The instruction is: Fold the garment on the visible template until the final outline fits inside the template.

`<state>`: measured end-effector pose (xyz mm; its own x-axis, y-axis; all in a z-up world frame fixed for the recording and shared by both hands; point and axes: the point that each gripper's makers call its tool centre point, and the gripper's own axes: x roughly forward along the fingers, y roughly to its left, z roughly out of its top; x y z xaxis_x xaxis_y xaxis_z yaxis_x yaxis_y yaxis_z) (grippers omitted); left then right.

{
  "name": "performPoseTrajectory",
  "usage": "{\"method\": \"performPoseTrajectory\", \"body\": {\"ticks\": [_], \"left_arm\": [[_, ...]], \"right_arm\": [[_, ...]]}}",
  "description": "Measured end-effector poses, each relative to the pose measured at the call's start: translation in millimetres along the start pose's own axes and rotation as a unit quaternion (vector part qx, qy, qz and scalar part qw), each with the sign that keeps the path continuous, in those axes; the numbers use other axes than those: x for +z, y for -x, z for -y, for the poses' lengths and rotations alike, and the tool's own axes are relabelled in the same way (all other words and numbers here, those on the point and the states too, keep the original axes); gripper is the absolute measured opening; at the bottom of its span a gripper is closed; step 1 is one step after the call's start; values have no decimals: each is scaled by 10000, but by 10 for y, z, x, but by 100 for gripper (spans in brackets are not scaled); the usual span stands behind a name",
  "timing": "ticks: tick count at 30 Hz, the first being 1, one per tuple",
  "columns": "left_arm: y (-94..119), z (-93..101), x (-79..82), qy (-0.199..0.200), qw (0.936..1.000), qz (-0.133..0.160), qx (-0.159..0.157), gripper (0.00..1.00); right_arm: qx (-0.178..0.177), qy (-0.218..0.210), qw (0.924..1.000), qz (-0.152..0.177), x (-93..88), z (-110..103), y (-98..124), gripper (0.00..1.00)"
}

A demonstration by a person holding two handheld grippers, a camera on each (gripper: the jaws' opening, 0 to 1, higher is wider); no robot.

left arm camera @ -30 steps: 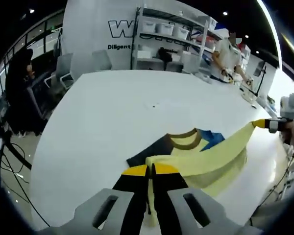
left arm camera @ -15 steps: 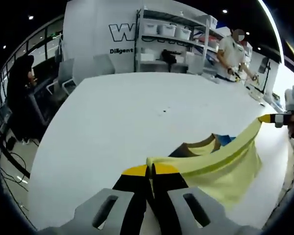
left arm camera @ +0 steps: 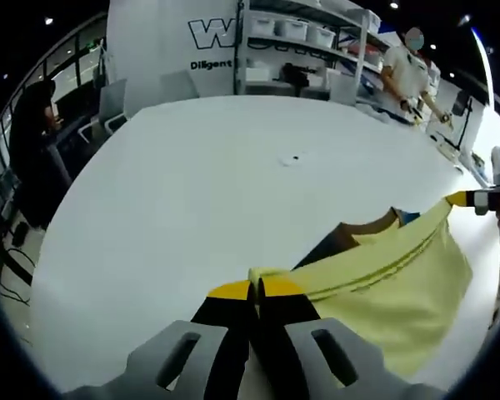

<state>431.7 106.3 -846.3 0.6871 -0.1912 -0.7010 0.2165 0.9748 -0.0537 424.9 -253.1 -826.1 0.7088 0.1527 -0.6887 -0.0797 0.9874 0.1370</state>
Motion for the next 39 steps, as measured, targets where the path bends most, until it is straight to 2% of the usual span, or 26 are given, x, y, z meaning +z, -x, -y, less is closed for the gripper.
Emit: {"method": "performPoseTrajectory", "body": {"ticks": [4, 9, 11, 14, 15, 17, 20, 21, 22, 23, 26, 29, 32, 35, 36, 37, 39], "left_arm": [[-56, 8, -24, -139, 9999, -24, 5, 3], [-117, -2, -67, -45, 10000, -44, 10, 3], [-93, 3, -50, -311, 9995, 28, 10, 5], [-24, 30, -8, -695, 9972, 247, -129, 16], [18, 40, -22, -725, 9967, 309, -168, 22], [44, 77, -45, -1044, 9935, 329, -325, 32], [99, 92, -91, -1706, 9839, 363, -398, 38], [106, 91, -103, -1772, 9828, 350, -393, 41], [115, 94, -148, -2040, 9776, 316, -414, 44], [114, 91, -170, -2138, 9755, 294, -419, 45], [92, 107, -175, -2077, 9762, 334, -518, 44], [59, 86, -142, -2108, 9760, 334, -445, 45], [7, 80, -86, -2104, 9759, 404, -406, 44], [-67, 37, -13, -1838, 9812, 489, -329, 42], [-91, -9, 15, -1657, 9845, 532, -205, 42], [-111, -26, 27, -1581, 9858, 545, -180, 40], [-161, -49, 49, -1122, 9918, 583, -162, 38]], "right_arm": [[-9, 138, 9999, -64, -48, 43, -139, 0], [21, 305, 9995, -73, -91, 65, -262, 0], [54, 381, 9993, -36, -100, 61, -251, 0], [168, 567, 9981, 156, -56, 25, -177, 9], [233, 815, 9963, 156, -61, 7, -145, 14], [260, 1129, 9931, 150, -84, -12, -93, 19], [234, 1602, 9867, 174, -126, -23, -8, 27], [244, 1738, 9843, 170, -142, -29, 5, 30], [258, 1785, 9835, 140, -168, -38, 12, 31], [273, 1859, 9821, 112, -199, -45, 10, 32], [235, 2060, 9783, 21, -248, -26, -24, 32], [165, 2209, 9751, -42, -267, -9, -76, 32], [118, 2185, 9757, -75, -265, 11, -145, 31], [73, 2052, 9787, -43, -223, 35, -223, 30], [33, 1898, 9818, 30, -185, 42, -252, 30], [25, 1756, 9844, 81, -157, 42, -274, 30], [82, 1377, 9902, 198, -96, 22, -321, 30]]}}
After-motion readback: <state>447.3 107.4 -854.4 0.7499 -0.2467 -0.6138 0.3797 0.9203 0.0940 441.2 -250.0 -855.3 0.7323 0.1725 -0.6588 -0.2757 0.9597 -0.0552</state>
